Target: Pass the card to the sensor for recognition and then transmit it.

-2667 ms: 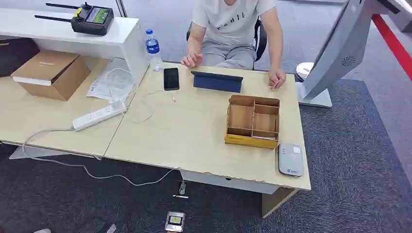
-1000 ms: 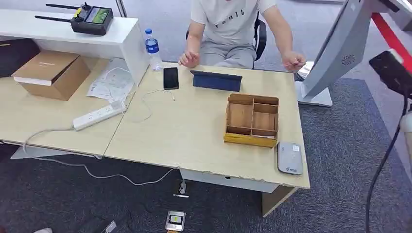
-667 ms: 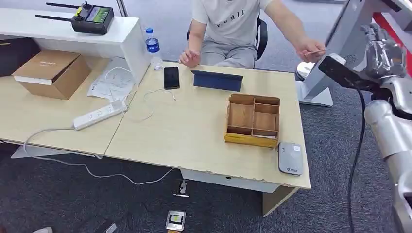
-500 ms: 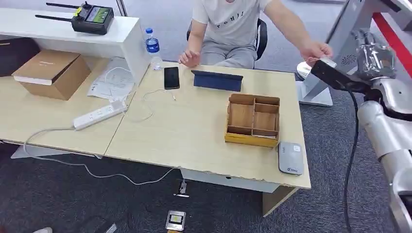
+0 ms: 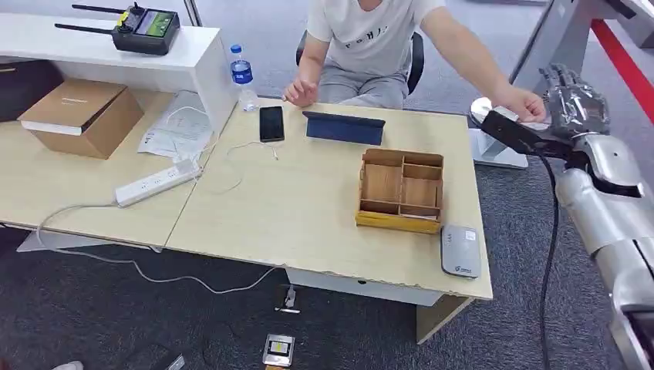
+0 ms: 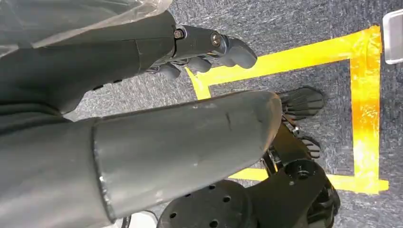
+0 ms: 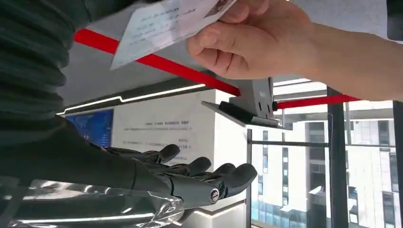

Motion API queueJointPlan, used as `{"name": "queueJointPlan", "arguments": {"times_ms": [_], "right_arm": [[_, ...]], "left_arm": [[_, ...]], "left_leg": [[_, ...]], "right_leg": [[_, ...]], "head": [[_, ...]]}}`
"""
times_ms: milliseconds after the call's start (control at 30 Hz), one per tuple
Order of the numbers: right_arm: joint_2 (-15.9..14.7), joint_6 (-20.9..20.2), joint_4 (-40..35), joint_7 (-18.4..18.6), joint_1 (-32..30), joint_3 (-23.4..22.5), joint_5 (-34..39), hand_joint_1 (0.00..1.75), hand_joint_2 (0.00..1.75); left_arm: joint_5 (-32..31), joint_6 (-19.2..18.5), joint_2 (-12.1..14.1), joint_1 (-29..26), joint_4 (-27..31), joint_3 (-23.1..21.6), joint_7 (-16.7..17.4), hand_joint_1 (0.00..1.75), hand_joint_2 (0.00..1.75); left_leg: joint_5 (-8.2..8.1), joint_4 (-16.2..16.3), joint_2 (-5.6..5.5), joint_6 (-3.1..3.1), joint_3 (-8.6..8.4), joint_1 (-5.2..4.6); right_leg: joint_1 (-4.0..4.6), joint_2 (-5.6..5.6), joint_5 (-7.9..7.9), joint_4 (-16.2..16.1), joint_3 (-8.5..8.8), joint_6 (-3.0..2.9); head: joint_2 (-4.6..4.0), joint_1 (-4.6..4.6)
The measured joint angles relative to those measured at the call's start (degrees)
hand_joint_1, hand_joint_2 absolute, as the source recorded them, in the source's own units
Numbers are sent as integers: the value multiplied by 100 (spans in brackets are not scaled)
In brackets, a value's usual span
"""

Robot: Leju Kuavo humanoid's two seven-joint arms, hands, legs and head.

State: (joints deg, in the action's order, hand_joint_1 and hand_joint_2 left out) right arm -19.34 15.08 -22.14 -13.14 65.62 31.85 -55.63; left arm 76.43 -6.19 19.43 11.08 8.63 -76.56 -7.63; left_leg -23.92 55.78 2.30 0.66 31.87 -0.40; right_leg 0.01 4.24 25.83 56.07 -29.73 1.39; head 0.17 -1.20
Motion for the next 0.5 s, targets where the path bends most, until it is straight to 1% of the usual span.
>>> {"name": "queueJointPlan", "arguments": {"times_ms": [300, 333, 500], "right_arm": [[13, 9, 107, 50, -2, 81, -87, 2, 175], [15, 0, 118, 50, -2, 87, -94, 175, 175], [26, -48, 177, 9, -2, 129, -129, 175, 175]], "left_arm": [[63, -2, 0, -18, 0, 0, -17, 0, 0], [70, -2, 0, -20, 0, 0, -17, 0, 0], [89, 4, -2, -26, 0, 0, 4, 0, 0]], "left_leg": [[0, 0, 0, 0, 1, 0], [0, 0, 0, 0, 1, 0], [0, 1, 0, 0, 1, 0]], "right_leg": [[0, 0, 0, 0, -1, 0], [0, 0, 0, 0, -1, 0], [-1, 0, 0, 0, -1, 0]], "head": [[0, 0], [0, -2], [0, 0]]}}
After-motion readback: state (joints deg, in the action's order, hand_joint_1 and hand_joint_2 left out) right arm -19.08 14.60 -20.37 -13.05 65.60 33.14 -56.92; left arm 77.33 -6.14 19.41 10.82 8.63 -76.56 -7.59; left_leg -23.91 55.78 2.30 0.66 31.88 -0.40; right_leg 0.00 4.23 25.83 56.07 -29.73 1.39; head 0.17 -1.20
